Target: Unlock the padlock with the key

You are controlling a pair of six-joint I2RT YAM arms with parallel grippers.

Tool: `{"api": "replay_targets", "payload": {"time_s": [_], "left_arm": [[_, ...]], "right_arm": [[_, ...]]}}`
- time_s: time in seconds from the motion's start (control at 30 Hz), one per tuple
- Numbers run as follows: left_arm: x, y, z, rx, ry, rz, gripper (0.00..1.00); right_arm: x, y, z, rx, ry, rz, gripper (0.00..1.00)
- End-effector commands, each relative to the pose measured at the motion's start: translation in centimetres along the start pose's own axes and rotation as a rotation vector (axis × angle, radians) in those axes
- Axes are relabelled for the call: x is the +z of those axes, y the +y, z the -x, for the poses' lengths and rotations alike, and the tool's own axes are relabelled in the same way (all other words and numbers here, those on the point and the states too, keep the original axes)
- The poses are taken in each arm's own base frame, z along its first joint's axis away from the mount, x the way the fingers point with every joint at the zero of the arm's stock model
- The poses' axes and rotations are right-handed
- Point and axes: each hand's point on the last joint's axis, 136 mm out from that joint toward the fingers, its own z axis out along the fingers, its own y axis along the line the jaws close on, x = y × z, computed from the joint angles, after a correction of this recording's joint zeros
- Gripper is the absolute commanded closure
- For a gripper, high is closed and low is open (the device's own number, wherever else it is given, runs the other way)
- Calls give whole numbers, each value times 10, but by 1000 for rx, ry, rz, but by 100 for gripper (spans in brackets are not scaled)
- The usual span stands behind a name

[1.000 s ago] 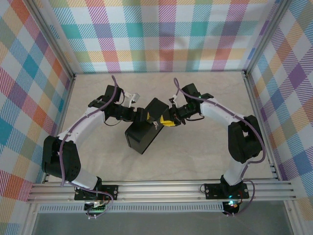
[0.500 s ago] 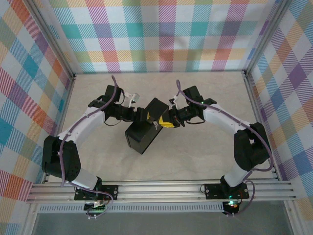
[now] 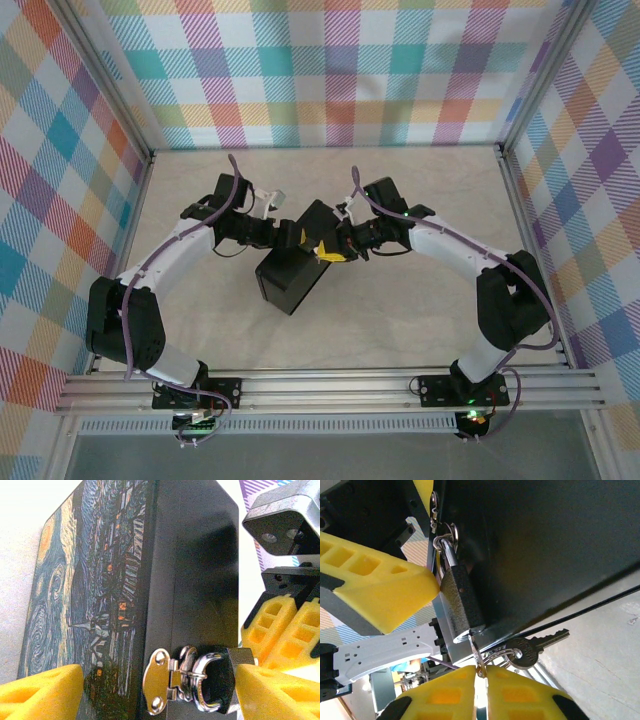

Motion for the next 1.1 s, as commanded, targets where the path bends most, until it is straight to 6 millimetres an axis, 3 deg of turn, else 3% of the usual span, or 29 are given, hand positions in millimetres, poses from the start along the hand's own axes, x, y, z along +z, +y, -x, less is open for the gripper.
{"api": "replay_targets", "payload": {"time_s": [0.0,0.27,0.6,0.73,0.9,1.0,1.07], "left_arm": [[3,5,-14,-47,54,-1,23],[17,-10,-28,-18,108,-27,24],[13,-5,-25,-27,102,21,24],[13,-16,-22,-17,104,-12,25],[23,-25,-33,-1,143,-33,25],[24,-20,-33,-1,138,-6,24],[21,-16,-31,-7,135,10,24]], "right_arm": [[5,-1,6,3,-12,10,90],[20,9,15,-6,8,32,92],[20,4,17,-10,14,12,89],[24,6,26,-5,13,28,90],[29,14,37,-13,2,47,90],[28,18,40,-24,-2,39,90],[26,14,38,-36,1,8,84]]}}
